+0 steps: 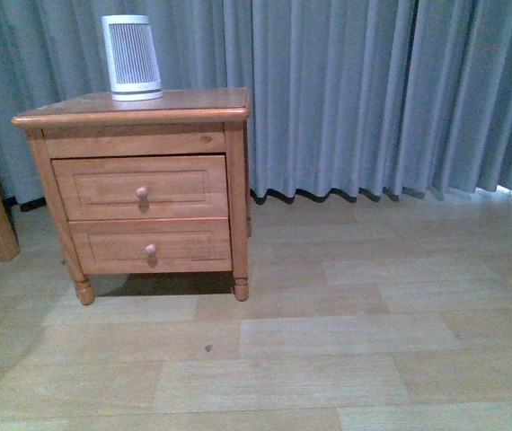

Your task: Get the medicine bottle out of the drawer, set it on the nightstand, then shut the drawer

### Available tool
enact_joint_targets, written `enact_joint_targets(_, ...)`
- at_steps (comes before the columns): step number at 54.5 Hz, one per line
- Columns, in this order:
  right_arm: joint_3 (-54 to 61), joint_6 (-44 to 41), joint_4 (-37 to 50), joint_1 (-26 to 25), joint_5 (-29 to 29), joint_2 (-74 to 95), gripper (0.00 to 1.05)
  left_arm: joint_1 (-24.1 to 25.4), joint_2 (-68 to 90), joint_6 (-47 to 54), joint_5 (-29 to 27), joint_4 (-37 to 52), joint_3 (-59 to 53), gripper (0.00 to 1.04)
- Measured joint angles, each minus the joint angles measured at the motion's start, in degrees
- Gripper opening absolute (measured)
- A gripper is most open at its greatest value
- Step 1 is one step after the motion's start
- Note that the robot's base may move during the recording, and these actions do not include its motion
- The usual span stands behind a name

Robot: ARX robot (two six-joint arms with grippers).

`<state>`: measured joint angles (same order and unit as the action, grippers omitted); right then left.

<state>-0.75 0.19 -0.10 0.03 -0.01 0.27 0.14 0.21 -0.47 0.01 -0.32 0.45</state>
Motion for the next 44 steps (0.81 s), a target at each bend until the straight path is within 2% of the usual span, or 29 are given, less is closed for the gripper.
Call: enact_joint_targets(44, 0.0, 0.0, 0.0, 0.0, 0.0, 0.0, 0.98, 0.0, 0.0, 0.0, 0.0, 0.0, 0.0, 0.98)
